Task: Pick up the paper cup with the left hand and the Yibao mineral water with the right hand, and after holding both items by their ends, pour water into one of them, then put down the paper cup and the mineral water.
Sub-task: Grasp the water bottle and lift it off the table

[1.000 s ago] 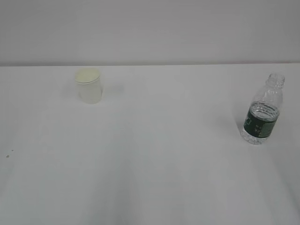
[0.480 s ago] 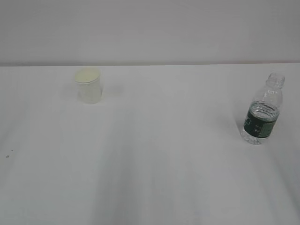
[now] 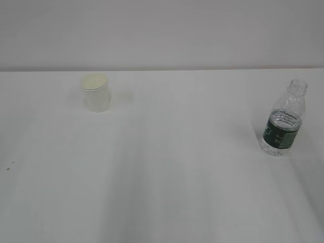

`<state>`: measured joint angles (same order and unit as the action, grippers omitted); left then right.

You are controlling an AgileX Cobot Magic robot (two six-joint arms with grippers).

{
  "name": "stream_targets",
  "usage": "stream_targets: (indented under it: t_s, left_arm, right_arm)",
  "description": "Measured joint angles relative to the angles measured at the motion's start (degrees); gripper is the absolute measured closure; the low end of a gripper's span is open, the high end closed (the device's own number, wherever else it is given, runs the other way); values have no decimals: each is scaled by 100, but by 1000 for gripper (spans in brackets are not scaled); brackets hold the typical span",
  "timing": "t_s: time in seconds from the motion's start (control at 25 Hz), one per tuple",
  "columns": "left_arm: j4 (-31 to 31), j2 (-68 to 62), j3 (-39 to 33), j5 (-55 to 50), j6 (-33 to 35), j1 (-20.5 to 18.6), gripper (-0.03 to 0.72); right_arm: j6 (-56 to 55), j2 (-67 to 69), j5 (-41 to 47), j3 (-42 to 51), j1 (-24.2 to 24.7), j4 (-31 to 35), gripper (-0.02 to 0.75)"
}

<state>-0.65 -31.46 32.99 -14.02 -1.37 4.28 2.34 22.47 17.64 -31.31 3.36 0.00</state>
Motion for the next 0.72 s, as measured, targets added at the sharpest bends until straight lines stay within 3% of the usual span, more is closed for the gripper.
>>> stream_targets:
  t_s: [0.48,0.72]
  left_arm:
    - [271,-945,0,669,0,369,393]
    - [332,-1110,0,682,0,391,267]
  right_arm:
    - [46,834,-493,0,0,0,279]
    - [58,901,-493,0,0,0,279]
